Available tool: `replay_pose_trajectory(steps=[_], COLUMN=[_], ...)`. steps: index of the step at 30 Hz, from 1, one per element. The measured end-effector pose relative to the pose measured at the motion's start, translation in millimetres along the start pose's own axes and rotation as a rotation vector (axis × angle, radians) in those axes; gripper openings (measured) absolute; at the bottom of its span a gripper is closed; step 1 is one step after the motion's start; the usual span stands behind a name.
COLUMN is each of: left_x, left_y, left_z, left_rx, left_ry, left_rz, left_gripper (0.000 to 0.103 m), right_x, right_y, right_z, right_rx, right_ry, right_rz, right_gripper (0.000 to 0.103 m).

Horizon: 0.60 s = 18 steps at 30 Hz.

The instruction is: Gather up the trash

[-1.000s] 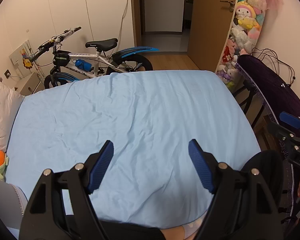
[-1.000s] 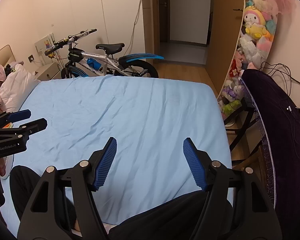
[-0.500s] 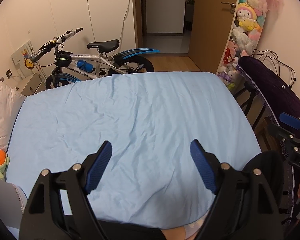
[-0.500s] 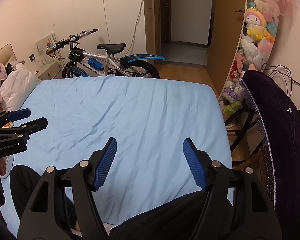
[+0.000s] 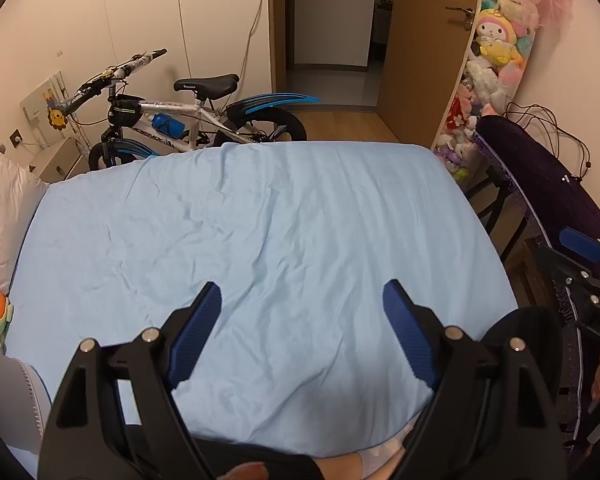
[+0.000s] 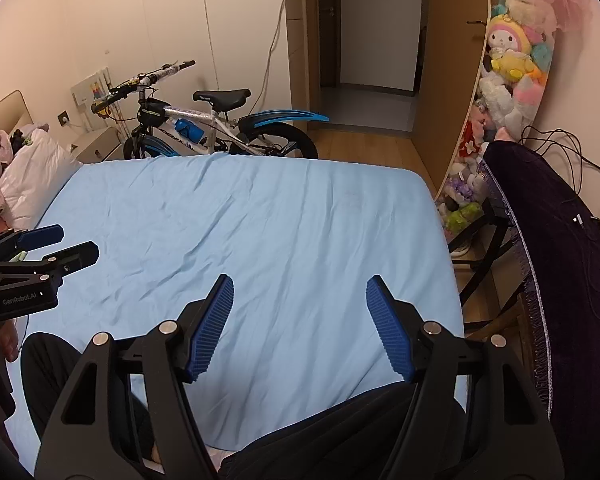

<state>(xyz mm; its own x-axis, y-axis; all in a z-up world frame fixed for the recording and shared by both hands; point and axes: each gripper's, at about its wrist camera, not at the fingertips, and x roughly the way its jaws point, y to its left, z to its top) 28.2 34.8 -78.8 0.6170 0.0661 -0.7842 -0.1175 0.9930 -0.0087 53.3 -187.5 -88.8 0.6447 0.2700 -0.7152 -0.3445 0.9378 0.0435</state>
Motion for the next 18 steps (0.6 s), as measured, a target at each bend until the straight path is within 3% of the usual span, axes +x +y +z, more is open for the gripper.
replay_pose_trajectory(steps=[18], left_x=[-5.9], left_y=[-6.8], left_z=[-0.5], left_rx=[0.021], left_ry=[-0.014], left_rz=[-0.001], left_gripper=[0.084], right_x=[-3.3], right_y=[-1.3], right_z=[1.8], right_rx=[0.004], right_ry=[-0.009], right_rz=[-0.003], right_gripper=[0.066])
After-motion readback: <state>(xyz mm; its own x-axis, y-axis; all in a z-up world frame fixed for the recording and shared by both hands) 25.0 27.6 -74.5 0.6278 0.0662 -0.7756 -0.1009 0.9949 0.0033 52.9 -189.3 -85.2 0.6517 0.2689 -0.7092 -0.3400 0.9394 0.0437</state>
